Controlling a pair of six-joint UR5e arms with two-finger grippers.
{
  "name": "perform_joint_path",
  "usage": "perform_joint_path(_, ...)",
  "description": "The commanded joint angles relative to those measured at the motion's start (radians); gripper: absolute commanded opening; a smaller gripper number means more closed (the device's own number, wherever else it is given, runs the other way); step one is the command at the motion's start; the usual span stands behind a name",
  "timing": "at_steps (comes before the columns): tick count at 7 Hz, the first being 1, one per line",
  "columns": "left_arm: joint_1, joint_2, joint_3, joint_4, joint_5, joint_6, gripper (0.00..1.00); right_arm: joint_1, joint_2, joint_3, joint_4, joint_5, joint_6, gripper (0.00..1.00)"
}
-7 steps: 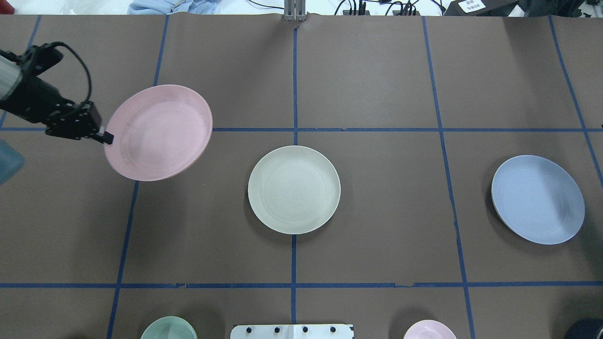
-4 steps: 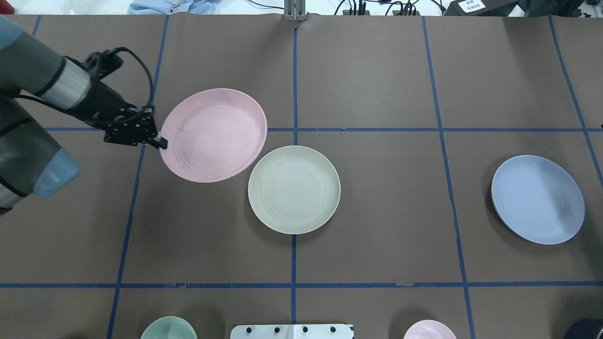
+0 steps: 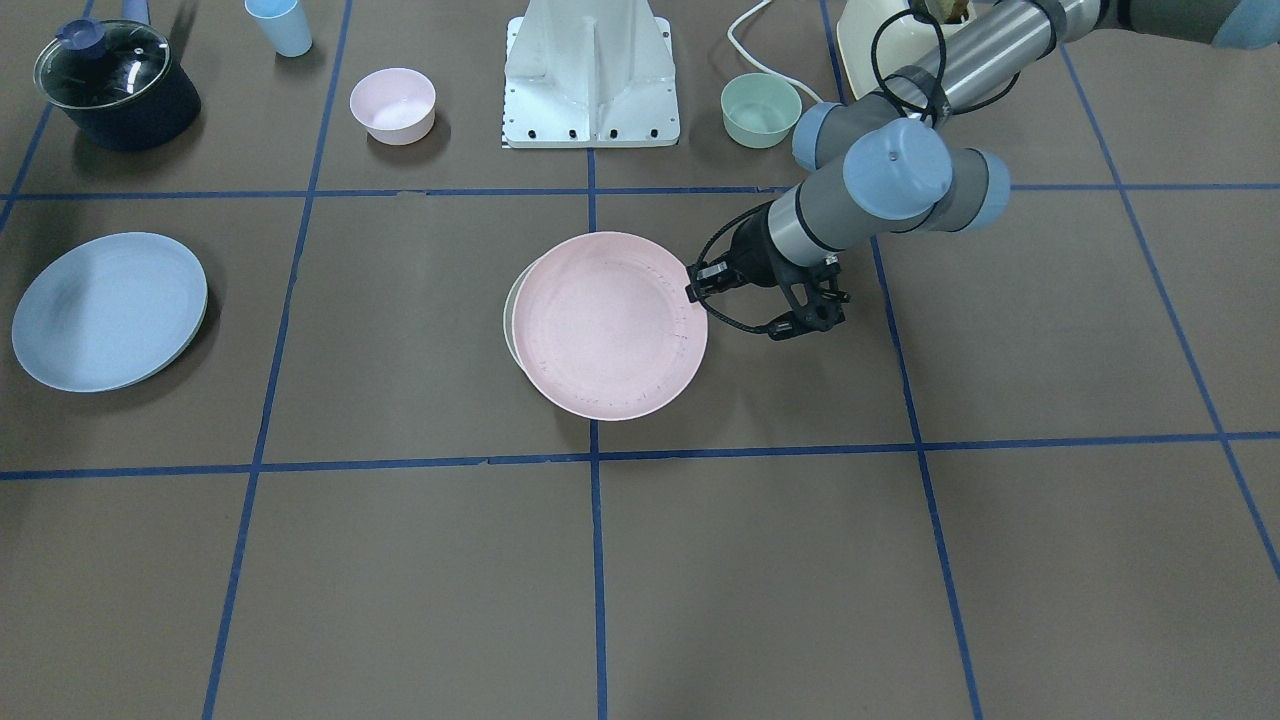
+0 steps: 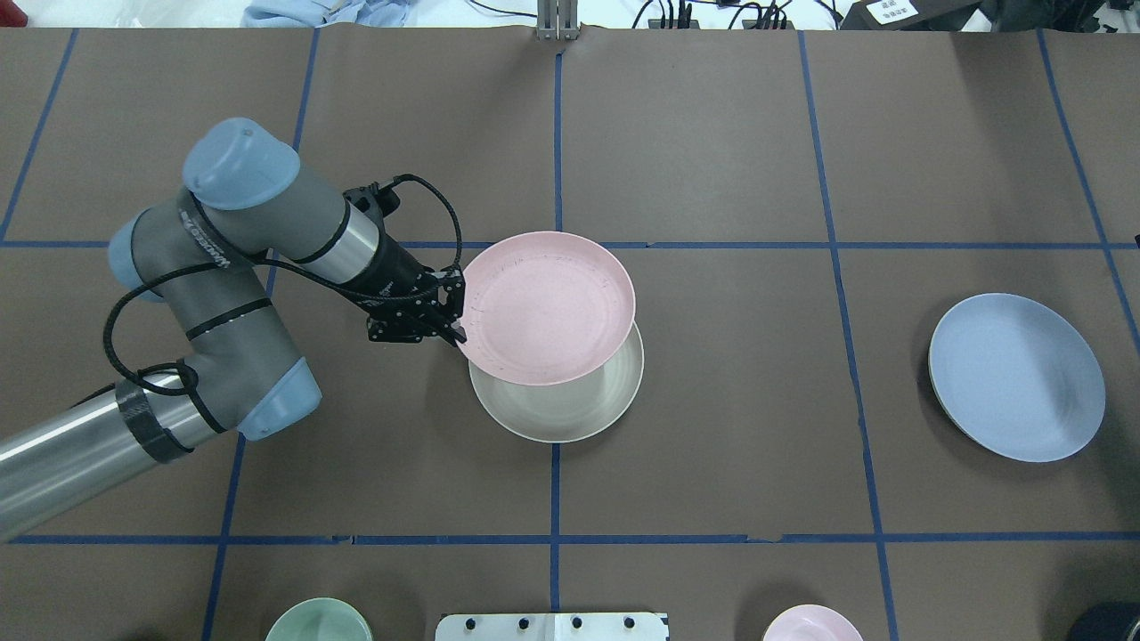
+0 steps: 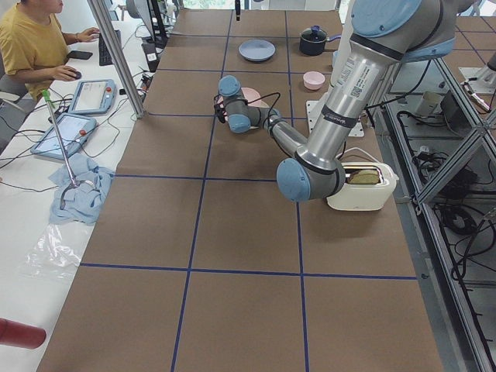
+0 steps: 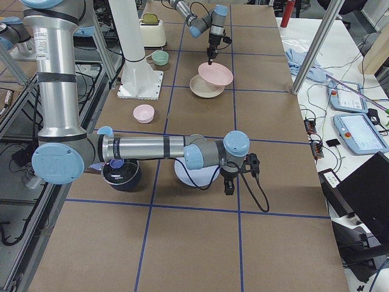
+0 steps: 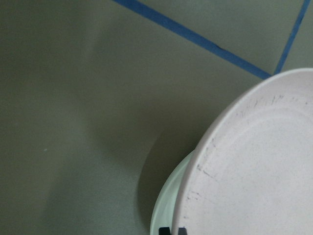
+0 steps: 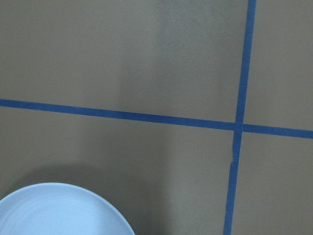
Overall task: Stack three plates with pink and blue
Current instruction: 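Lift the pink plate with the left gripper and carry it over the cream plate, then lower the pink plate onto the cream plate and open the left gripper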
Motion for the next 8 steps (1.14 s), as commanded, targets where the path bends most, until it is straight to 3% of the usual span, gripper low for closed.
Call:
perform_joint_path(1, 0.070, -0.035, 0.007, -0.002, 0.090, -0.005, 0.00, -0.004, 0.000, -0.001, 0.000, 0.000, 0.000, 1.00)
perform_joint_path(2, 0.075, -0.029, -0.010, -0.002, 0.097, -0.004, 0.00, -0.006, 0.000, -0.001, 0.000, 0.000, 0.000, 1.00)
perform_joint_path(4, 0.104, -0.024, -0.021, 0.003, 0.211, 0.068, 0.00, -0.007, 0.000, -0.005, 0.000, 0.000, 0.000, 1.00)
perform_joint_path(6, 0.130, 0.020, -0.060, 0.014, 0.229, 0.088, 0.00, -0.009, 0.000, -0.005, 0.000, 0.000, 0.000, 1.00)
perform_joint_path(8, 0.136, 0.022, -0.100, 0.108, 0.234, 0.088, 0.00, -0.009, -0.001, -0.005, 0.000, 0.000, 0.000, 1.00)
